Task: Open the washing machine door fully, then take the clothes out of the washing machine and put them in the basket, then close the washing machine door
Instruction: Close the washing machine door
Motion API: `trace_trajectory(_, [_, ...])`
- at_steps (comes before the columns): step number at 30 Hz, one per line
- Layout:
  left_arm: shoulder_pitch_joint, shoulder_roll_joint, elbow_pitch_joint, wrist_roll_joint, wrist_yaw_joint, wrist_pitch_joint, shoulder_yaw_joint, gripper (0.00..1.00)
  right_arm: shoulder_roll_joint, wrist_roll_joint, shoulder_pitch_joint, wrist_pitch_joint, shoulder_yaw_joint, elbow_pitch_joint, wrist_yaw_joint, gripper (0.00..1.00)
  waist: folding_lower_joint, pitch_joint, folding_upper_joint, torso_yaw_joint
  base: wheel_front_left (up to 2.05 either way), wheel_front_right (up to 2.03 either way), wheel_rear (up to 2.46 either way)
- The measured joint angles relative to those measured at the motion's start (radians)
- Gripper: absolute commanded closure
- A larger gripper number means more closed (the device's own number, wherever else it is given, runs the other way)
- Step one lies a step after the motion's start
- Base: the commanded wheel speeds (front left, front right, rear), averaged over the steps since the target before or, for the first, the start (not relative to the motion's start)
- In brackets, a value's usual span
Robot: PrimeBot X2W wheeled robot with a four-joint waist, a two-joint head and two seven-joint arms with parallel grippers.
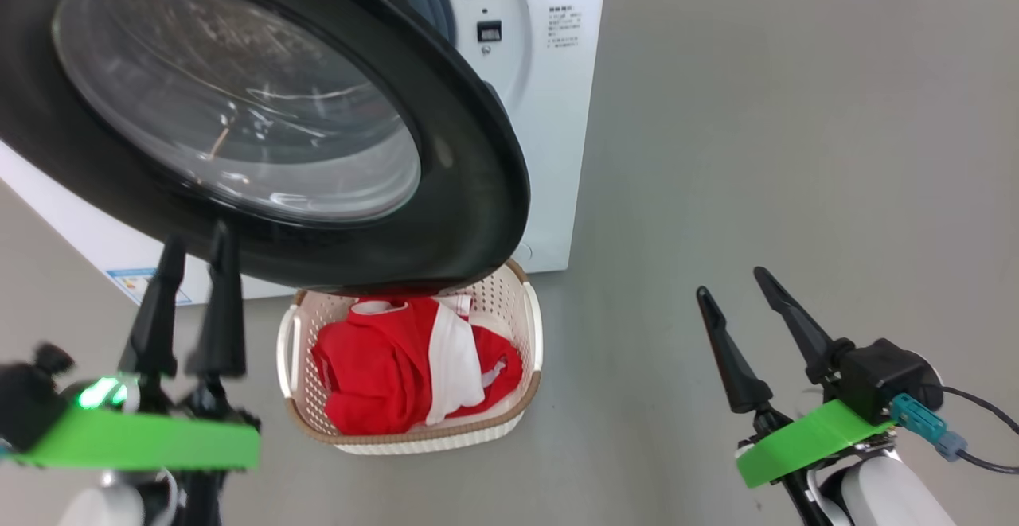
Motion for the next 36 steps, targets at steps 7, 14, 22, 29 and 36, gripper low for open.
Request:
trace_trajectory(7, [0.074, 0.049, 0.005, 0.321, 0.045, -0.051, -0.035, 0.00, 0.000, -0.020, 0.026, 0.000, -0.036, -0.020, 0.000, 0.00, 0.0000, -0.032, 0.0000, 0.008, 0.00, 0.00, 0.00])
trace_trajectory(14, [0.183, 0.039, 0.002, 0.516, 0.077, -0.051, -0.002, 0.00, 0.009, -0.053, 0.062, 0.000, -0.061, -0.067, 0.000, 0.00, 0.0000, -0.060, 0.0000, 0.007, 0.00, 0.00, 0.00])
trace_trajectory(22, [0.242, -0.007, 0.021, 0.591, 0.075, -0.051, 0.038, 0.00, 0.021, -0.053, 0.108, 0.000, -0.086, -0.087, 0.000, 0.00, 0.0000, -0.092, 0.0000, 0.013, 0.00, 0.00, 0.00])
trace_trajectory(29, [0.283, -0.031, 0.036, 0.666, 0.058, -0.051, 0.061, 0.00, 0.028, -0.053, 0.125, 0.000, -0.087, -0.101, 0.000, 0.00, 0.0000, -0.111, 0.0000, 0.023, 0.00, 0.00, 0.00])
trace_trajectory(36, [0.293, -0.059, 0.051, 0.690, 0.033, -0.051, 0.090, 0.00, 0.032, -0.053, 0.141, 0.000, -0.086, -0.105, 0.000, 0.00, 0.0001, -0.119, 0.0000, 0.022, 0.00, 0.00, 0.00])
